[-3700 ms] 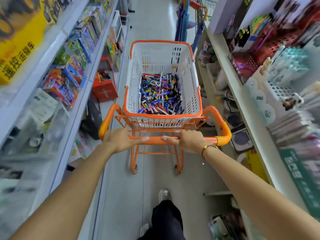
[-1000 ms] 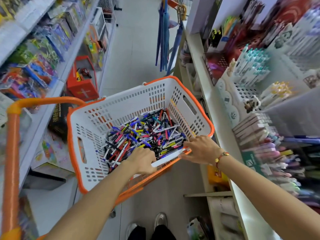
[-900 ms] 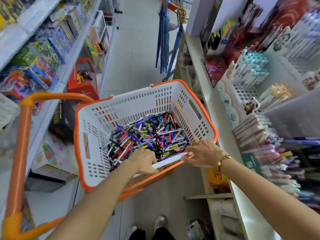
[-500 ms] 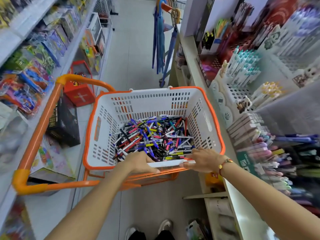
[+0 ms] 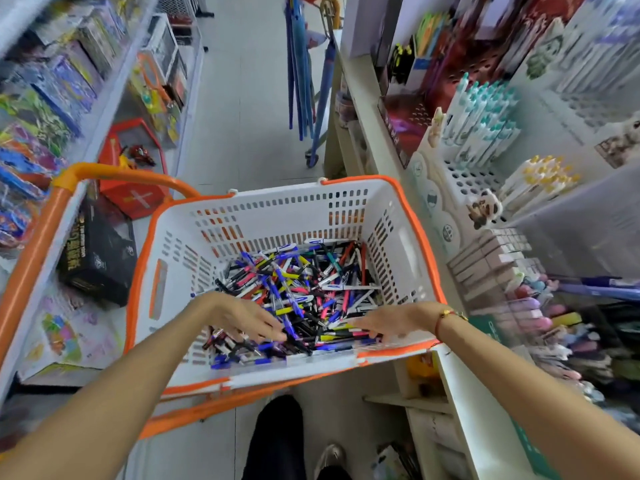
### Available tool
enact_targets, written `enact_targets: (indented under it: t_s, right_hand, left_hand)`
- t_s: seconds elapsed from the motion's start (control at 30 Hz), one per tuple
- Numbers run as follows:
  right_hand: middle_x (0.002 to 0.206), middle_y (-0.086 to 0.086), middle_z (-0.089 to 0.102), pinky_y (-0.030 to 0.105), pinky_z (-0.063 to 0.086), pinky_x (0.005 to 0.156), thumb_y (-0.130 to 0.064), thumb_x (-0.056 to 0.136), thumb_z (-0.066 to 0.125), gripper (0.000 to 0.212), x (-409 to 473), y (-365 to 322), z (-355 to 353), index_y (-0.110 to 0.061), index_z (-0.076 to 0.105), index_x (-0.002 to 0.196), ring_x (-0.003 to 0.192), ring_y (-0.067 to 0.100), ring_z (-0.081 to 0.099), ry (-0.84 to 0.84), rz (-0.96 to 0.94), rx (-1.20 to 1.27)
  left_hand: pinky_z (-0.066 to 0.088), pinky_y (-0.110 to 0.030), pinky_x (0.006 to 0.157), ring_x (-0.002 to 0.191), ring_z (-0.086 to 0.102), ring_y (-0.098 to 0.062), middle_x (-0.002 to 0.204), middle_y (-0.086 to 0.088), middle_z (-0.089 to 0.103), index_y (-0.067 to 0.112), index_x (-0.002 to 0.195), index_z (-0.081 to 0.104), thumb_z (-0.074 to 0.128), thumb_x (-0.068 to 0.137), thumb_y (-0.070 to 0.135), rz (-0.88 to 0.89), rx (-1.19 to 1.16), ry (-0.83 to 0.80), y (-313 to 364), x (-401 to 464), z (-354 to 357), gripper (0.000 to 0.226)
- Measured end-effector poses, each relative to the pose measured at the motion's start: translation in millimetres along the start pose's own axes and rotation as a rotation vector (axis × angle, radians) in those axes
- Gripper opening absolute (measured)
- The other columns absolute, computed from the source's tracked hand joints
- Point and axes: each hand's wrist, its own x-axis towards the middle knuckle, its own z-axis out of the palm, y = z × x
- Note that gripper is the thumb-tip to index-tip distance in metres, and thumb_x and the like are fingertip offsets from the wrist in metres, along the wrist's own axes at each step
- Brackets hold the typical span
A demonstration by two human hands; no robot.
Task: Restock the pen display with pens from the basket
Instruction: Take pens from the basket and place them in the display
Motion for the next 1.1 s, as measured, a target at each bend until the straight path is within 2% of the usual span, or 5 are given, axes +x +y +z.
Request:
enact_targets:
  t_s: [0.1,0.2,0.37,0.7,1.1]
  right_hand:
    - [0.133,0.015,0.058,0.036,0.042,0.093,-0.038,0.103,0.040,0.038,23,-3,-5,-0.012,0.058,0.123,0.104,0.025,0.056,0.099,0.028,0.021]
    - [0.134,0.009,0.056,0.035,0.046,0.092,-0.031,0.101,0.044,0.037,62,-9,-4,-0.014,0.051,0.132,0.116,0.026,0.056,0.236,0.028,0.011]
    - [0.146,0.008,0.041,0.042,0.035,0.110,-0.032,0.099,0.051,0.055,121,-58,-6,-0.012,0.035,0.147,0.136,0.028,0.037,0.406,-0.095,-0.155]
    - [0.126,0.009,0.049,0.047,0.020,0.118,-0.044,0.089,0.062,0.064,156,-74,17,-0.007,0.037,0.133,0.122,0.028,0.046,0.601,-0.010,-0.378]
    - [0.126,0.010,0.042,0.035,0.039,0.097,-0.019,0.103,0.036,0.035,168,-94,39,-0.004,0.045,0.134,0.113,0.026,0.043,0.465,-0.086,-0.722]
  left_hand:
    - [0.046,-0.031,0.083,0.093,0.059,-0.018,0.099,0.003,0.051,0.015,0.103,0.060,0.052,0.101,0.027,-0.089,-0.114,0.391,-15,37,-27,0.014]
    - [0.031,-0.028,0.053,0.052,0.032,-0.014,0.063,-0.002,0.033,0.013,0.061,0.036,0.047,0.100,0.015,-0.126,-0.113,0.607,-19,64,-39,0.040]
    - [0.030,-0.027,0.049,0.042,0.031,-0.015,0.050,0.000,0.031,0.015,0.055,0.033,0.047,0.087,0.071,-0.187,-0.140,0.629,-17,103,-35,0.066]
    - [0.055,-0.037,0.066,0.084,0.066,-0.028,0.091,-0.007,0.067,0.012,0.096,0.059,0.066,0.055,0.079,-0.264,-0.454,0.912,-12,139,3,0.079]
    - [0.041,-0.034,0.096,0.113,0.051,-0.022,0.105,-0.004,0.064,0.014,0.101,0.064,0.054,0.094,0.034,-0.144,0.363,0.905,-34,129,-2,0.024]
